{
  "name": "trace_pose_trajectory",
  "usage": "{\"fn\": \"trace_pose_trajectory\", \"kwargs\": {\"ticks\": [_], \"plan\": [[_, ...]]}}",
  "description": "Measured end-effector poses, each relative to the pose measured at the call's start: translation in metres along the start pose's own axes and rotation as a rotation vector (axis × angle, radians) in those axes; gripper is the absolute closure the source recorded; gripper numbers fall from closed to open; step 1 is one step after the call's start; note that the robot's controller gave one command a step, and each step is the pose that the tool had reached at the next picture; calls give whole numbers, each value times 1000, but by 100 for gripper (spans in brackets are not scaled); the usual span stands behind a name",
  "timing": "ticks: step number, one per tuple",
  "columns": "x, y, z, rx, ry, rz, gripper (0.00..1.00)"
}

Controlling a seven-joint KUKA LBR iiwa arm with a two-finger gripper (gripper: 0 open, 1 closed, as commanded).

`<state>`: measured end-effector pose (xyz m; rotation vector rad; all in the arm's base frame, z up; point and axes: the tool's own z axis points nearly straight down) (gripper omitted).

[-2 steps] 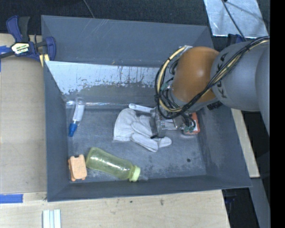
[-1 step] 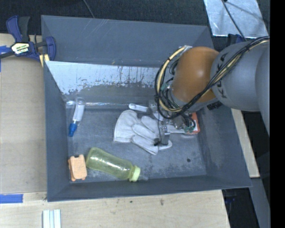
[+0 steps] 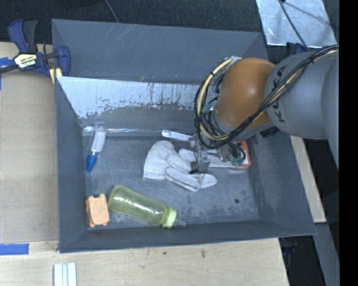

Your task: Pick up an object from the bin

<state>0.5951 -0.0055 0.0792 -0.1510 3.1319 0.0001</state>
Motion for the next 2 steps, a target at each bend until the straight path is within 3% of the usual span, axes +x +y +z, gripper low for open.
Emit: {"fn": "trace_pose_trajectory", "kwargs": {"ticks": [1,2], "plan": [[0,0,0,0,0,0,100],[15,7,-159,1,-1,-1,100]]}}
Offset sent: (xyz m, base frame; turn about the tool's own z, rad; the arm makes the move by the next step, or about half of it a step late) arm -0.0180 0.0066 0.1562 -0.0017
